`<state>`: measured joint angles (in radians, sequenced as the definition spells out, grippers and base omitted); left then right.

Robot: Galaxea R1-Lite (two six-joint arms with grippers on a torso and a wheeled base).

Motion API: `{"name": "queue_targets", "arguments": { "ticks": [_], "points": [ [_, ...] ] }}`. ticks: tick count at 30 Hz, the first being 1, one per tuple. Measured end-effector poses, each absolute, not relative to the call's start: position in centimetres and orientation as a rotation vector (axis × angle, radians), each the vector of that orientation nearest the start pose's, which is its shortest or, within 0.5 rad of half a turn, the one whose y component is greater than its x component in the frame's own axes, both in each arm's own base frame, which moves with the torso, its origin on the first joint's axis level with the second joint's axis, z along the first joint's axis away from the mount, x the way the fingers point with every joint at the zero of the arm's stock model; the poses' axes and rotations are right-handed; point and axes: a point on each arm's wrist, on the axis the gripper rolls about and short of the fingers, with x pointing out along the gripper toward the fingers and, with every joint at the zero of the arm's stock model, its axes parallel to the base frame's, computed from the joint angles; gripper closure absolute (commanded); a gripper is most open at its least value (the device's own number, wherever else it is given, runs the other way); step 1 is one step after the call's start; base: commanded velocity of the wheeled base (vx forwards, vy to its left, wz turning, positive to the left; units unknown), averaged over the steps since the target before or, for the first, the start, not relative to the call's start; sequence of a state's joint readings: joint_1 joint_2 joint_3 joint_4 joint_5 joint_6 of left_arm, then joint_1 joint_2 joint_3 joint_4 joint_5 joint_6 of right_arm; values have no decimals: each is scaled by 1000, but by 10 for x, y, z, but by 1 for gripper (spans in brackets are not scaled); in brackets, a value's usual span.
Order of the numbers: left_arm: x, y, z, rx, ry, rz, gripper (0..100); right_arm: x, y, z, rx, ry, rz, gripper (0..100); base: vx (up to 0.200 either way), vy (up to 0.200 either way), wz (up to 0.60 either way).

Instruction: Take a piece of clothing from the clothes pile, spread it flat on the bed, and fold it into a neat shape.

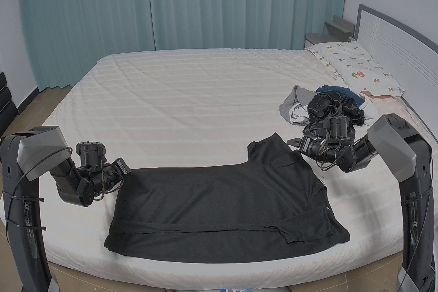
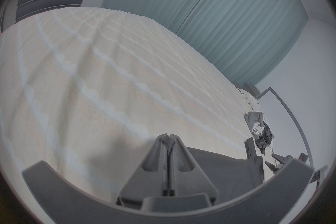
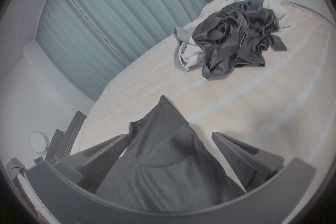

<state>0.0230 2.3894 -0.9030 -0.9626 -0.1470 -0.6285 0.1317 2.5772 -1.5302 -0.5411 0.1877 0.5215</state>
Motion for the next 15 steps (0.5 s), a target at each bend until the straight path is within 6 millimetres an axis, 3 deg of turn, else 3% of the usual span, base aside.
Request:
{"name": "queue_targets", "arguments": {
  "ticks": [5,6,15],
  "points": [
    [397,6,-14,-661,546,48,100,499,70,-18,517,588,173,0,0,0,0],
    [397,6,-14,-661,547,48,100,500,70,-21,517,590,172,100,0,0,0],
    [398,6,-14,-661,545,49,100,504,68,-26,554,581,162,100,0,0,0]
  ]
}}
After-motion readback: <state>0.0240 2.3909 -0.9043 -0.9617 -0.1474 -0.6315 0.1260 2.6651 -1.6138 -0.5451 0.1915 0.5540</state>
